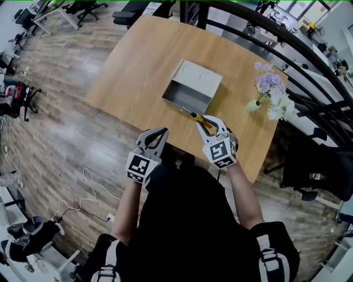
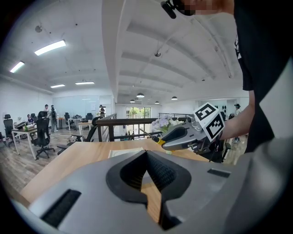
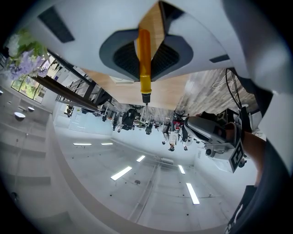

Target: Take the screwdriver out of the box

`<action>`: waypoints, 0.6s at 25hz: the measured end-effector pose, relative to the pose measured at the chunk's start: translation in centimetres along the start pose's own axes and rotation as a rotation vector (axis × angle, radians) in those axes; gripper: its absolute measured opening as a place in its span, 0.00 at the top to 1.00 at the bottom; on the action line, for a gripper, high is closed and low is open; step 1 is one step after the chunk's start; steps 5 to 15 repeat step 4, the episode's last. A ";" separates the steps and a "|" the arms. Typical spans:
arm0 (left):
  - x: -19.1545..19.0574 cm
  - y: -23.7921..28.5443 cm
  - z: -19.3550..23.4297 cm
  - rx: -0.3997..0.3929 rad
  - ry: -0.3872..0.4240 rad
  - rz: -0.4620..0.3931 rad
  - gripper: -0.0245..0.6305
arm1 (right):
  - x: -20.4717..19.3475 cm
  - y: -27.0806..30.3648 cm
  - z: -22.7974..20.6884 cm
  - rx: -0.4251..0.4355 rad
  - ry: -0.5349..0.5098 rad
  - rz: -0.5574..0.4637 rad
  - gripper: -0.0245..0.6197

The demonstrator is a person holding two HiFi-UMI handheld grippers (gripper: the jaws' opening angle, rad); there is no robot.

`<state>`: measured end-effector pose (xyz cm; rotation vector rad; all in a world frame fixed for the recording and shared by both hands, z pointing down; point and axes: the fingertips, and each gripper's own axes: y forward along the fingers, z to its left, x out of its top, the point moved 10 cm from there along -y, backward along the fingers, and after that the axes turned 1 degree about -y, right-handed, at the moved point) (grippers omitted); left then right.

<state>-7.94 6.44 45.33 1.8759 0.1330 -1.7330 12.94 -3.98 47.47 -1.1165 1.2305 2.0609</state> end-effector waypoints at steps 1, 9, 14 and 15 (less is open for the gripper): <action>0.0 -0.1 -0.1 0.001 -0.001 0.000 0.93 | -0.1 -0.1 0.0 0.000 0.000 0.000 0.82; -0.3 -0.2 -0.3 0.003 -0.003 0.003 0.93 | -0.2 -0.2 0.1 -0.002 -0.002 0.000 0.82; -0.3 -0.2 -0.3 0.003 -0.003 0.003 0.93 | -0.2 -0.2 0.1 -0.002 -0.002 0.000 0.82; -0.3 -0.2 -0.3 0.003 -0.003 0.003 0.93 | -0.2 -0.2 0.1 -0.002 -0.002 0.000 0.82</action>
